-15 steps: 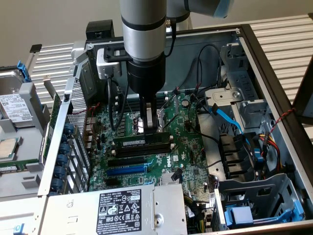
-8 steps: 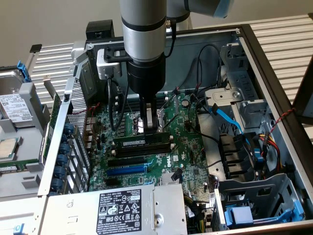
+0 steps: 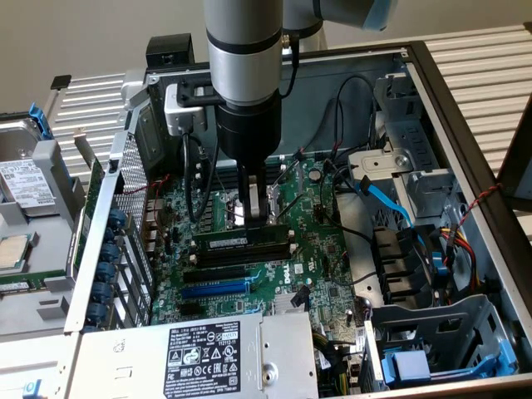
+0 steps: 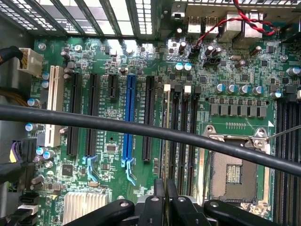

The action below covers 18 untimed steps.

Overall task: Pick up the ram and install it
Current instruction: 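Insert the ram into the slot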

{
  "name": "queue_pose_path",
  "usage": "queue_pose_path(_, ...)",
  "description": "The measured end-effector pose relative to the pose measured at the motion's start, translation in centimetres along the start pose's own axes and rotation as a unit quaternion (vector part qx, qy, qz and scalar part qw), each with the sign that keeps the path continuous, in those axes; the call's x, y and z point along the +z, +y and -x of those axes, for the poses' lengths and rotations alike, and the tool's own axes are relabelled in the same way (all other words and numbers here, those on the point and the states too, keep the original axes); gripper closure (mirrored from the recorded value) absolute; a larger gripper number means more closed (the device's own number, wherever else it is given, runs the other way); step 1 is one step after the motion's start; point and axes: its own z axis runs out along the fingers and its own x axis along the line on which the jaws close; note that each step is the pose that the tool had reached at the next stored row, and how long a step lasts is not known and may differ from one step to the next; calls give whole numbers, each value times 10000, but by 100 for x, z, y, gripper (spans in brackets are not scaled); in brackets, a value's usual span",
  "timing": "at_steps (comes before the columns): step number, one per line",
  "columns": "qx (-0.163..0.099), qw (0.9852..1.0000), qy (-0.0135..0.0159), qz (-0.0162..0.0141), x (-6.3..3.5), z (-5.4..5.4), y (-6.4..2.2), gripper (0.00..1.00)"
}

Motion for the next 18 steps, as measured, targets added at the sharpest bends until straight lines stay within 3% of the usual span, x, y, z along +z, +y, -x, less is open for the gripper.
queue_pose_path(18, 18, 10000, -1, -9, 24, 1, 13, 87)
